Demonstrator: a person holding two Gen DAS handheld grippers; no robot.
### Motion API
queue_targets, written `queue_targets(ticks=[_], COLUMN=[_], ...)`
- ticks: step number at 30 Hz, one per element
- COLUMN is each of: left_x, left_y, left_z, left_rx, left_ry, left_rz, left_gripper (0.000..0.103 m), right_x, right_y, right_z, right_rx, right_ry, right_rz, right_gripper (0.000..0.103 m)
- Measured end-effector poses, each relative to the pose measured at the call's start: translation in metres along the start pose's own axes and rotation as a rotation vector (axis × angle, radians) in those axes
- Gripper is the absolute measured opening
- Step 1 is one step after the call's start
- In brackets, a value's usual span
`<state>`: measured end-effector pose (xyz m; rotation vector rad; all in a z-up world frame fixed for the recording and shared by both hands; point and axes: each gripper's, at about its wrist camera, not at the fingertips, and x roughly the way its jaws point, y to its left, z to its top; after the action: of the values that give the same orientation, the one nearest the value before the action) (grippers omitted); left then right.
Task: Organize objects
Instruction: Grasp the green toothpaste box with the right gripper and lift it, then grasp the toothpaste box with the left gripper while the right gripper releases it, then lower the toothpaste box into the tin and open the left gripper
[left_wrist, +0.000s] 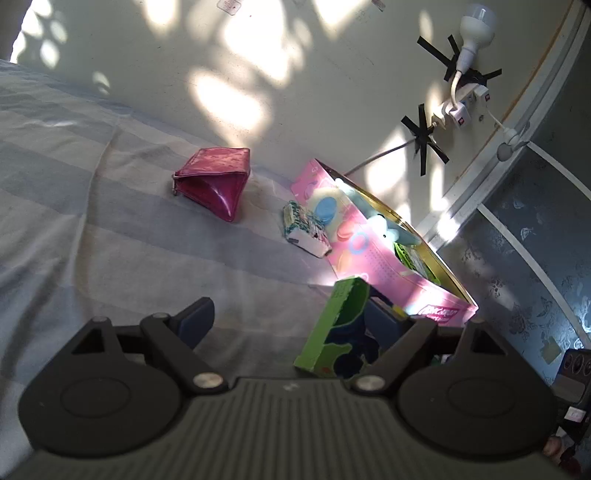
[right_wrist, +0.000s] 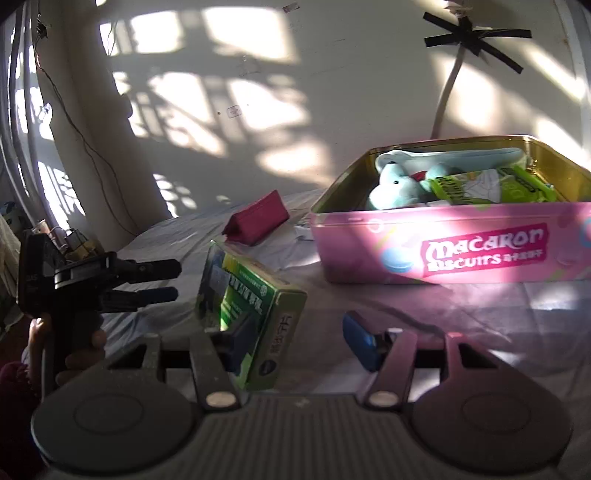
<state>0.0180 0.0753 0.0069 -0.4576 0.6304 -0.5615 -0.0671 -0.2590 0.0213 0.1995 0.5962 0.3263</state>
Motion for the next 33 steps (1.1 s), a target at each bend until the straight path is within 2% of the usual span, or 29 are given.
queue_targets(ticks=[1, 4, 6, 8, 10, 13, 14, 15, 16, 17, 18, 20, 23, 26, 28, 33], left_x=[0.004, 0.017, 0.028, 0.038, 0.04, 0.045, 0.048, 0.047, 0.046, 0.045, 0.042, 0.034, 0.022, 0.021, 0.031, 0.083], left_y=[-0.009, -0.031, -0.038, -0.041, -0.043, -0.044, -0.043, -0.043, -0.045, -0.047, -0.049, -0.056, -0.072, -0.104, -0.13, -0.174], left_z=[-0.001, -0.003, 0.001, 0.006, 0.004, -0.002, -0.005, -0.007, -0.009, -0.009, -0.009, -0.007, 0.005, 0.019, 0.027, 0.045], left_rx=[0.015, 0.088, 0.135, 0.156, 0.18, 0.204, 0.196, 0.199, 0.203, 0.194, 0.172, 0.163, 0.15, 0.21, 0.281, 0.391], left_ry=[0.013, 0.037, 0.052, 0.087, 0.101, 0.15, 0.168, 0.15, 0.145, 0.16, 0.16, 0.135, 0.088, 0.028, -0.005, -0.03], left_rz=[-0.01, 0.004, 0.046, 0.062, 0.079, 0.093, 0.09, 0.091, 0.087, 0.055, 0.054, 0.036, -0.025, -0.06, -0.061, -0.061], left_gripper=[0.089, 0.089, 0.089, 0.089, 0.088, 0.077, 0.073, 0.073, 0.068, 0.058, 0.058, 0.057, 0.057, 0.057, 0.057, 0.058], right_x=[-0.006, -0.017, -0.018, -0.013, -0.002, 0.024, 0.031, 0.039, 0.045, 0.046, 0.046, 0.04, 0.012, -0.01, -0.021, -0.019], right_y=[-0.009, -0.018, -0.008, 0.01, 0.025, 0.039, 0.04, 0.041, 0.041, 0.043, 0.043, 0.043, 0.036, 0.028, 0.019, -0.019], right_z=[-0.005, -0.015, -0.018, -0.023, -0.026, -0.029, -0.03, -0.03, -0.031, -0.029, -0.027, -0.025, -0.019, -0.008, 0.005, 0.035], right_rx=[0.013, 0.043, -0.022, -0.115, -0.164, -0.217, -0.224, -0.222, -0.219, -0.216, -0.213, -0.206, -0.215, -0.218, -0.224, -0.216], right_ry=[-0.018, -0.031, -0.035, -0.035, -0.008, 0.053, 0.069, 0.089, 0.077, 0.081, 0.075, 0.036, -0.08, -0.173, -0.241, -0.313], right_rz=[-0.041, 0.001, 0.009, 0.009, 0.02, 0.012, 0.004, 0.004, 0.007, 0.004, 0.006, -0.006, 0.006, -0.009, -0.042, -0.138], right_gripper=[0.064, 0.066, 0.078, 0.08, 0.079, 0.078, 0.076, 0.074, 0.072, 0.066, 0.063, 0.062, 0.062, 0.061, 0.062, 0.064])
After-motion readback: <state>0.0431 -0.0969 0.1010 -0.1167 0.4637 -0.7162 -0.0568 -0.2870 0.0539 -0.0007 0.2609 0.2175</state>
